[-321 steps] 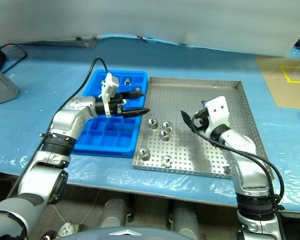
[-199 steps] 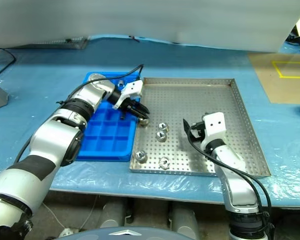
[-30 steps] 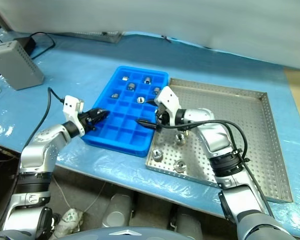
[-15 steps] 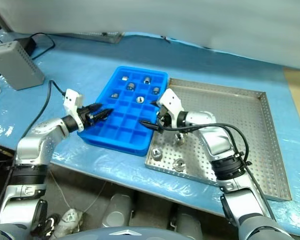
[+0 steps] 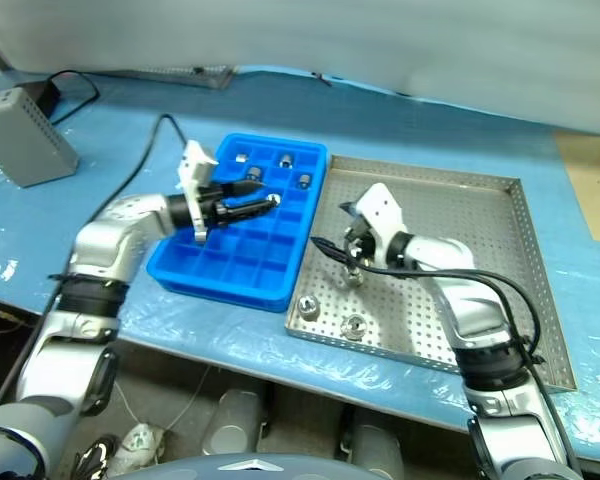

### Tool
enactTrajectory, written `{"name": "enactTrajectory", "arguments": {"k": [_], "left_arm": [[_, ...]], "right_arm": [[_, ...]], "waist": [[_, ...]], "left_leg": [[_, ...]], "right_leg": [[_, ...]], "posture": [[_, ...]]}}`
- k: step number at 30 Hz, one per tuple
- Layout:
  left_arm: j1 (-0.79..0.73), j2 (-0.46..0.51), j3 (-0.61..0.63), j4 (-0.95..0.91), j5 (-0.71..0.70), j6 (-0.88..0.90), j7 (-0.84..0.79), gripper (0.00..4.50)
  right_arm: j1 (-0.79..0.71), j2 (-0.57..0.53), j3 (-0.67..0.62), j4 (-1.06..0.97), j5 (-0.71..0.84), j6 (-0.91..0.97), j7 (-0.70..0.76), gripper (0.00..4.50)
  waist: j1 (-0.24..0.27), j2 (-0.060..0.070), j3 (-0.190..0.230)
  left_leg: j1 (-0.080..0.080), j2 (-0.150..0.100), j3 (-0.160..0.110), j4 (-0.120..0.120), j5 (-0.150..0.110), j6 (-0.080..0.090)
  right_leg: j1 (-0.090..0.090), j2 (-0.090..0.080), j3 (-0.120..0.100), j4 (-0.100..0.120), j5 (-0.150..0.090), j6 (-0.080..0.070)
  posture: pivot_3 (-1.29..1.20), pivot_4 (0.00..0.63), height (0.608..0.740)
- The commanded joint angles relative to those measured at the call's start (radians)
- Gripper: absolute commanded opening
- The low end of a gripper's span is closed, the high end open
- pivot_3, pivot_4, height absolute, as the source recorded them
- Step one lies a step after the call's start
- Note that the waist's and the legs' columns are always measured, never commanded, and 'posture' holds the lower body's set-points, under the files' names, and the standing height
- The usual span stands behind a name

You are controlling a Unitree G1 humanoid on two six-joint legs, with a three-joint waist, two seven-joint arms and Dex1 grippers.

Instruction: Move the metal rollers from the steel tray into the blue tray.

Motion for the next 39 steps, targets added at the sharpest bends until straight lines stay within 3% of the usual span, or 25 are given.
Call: {"name": "enactTrajectory", "arguments": {"k": [1,4,8,12,18,23,29,39], "left_arm": [[-0.076,-0.010,-0.114,0.142,0.124,-0.164,-0.101,3.31],[-0.146,-0.057,-0.193,0.335,0.228,-0.330,-0.143,3.31],[-0.248,-0.141,-0.235,0.521,0.321,-0.461,-0.141,3.31],[-0.327,-0.227,-0.210,0.644,0.331,-0.535,-0.176,3.31],[-0.405,-0.263,-0.120,0.741,0.294,-0.557,-0.221,3.31],[-0.434,-0.220,0.048,0.735,0.160,-0.480,-0.330,3.31],[-0.324,-0.122,0.067,0.631,0.163,-0.412,-0.393,3.31],[-0.045,0.005,0.080,0.228,0.111,-0.193,-0.328,3.31]], "right_arm": [[0.073,-0.031,-0.095,-0.129,0.027,0.042,-0.044,4.50],[0.161,-0.044,-0.139,-0.218,0.035,0.080,-0.076,4.50],[0.221,-0.037,-0.192,-0.286,0.039,0.112,-0.134,4.50],[0.261,-0.019,-0.194,-0.336,0.044,0.130,-0.183,4.50],[0.299,-0.007,-0.165,-0.367,0.043,0.135,-0.213,4.50],[0.287,-0.004,-0.094,-0.308,0.033,0.105,-0.192,4.50],[0.203,-0.003,-0.022,-0.177,0.014,0.045,-0.157,4.50],[0.088,-0.017,0.048,-0.013,0.000,-0.030,-0.058,4.50]], "waist": [[-0.019,0.000,0.000],[-0.046,0.000,0.000],[-0.077,-0.001,0.000],[-0.100,-0.001,0.000],[-0.131,-0.001,0.000],[-0.141,-0.001,0.000],[-0.147,-0.001,0.000],[-0.126,-0.001,0.000]], "left_leg": [[0.000,0.000,0.000,0.000,0.000,0.000],[0.000,-0.001,0.000,-0.002,0.000,0.000],[0.000,-0.001,0.000,-0.001,0.000,0.000],[0.000,-0.002,0.000,-0.001,0.000,0.001],[0.000,-0.003,0.000,0.000,-0.001,0.002],[0.000,-0.003,0.000,0.000,-0.003,0.005],[0.002,-0.003,0.000,0.000,-0.004,0.007],[0.000,-0.001,0.001,0.000,-0.005,0.009]], "right_leg": [[0.000,0.000,0.000,0.000,0.000,0.001],[0.000,0.001,0.000,-0.002,-0.002,0.010],[0.001,0.001,0.000,-0.003,-0.001,0.011],[0.002,0.001,0.000,-0.004,-0.001,0.014],[0.002,0.001,0.000,-0.004,-0.001,0.014],[0.002,0.001,0.000,-0.005,0.001,0.004],[0.005,0.000,-0.001,-0.006,0.001,0.003],[0.004,-0.001,-0.003,-0.006,0.001,0.000]], "posture": [[0.00,0.150,0.740],[-0.05,0.150,0.740],[-0.11,0.150,0.740],[-0.18,0.150,0.740],[-0.22,0.150,0.740],[-0.20,0.150,0.740],[-0.11,0.150,0.740],[0.02,0.150,0.740]]}}
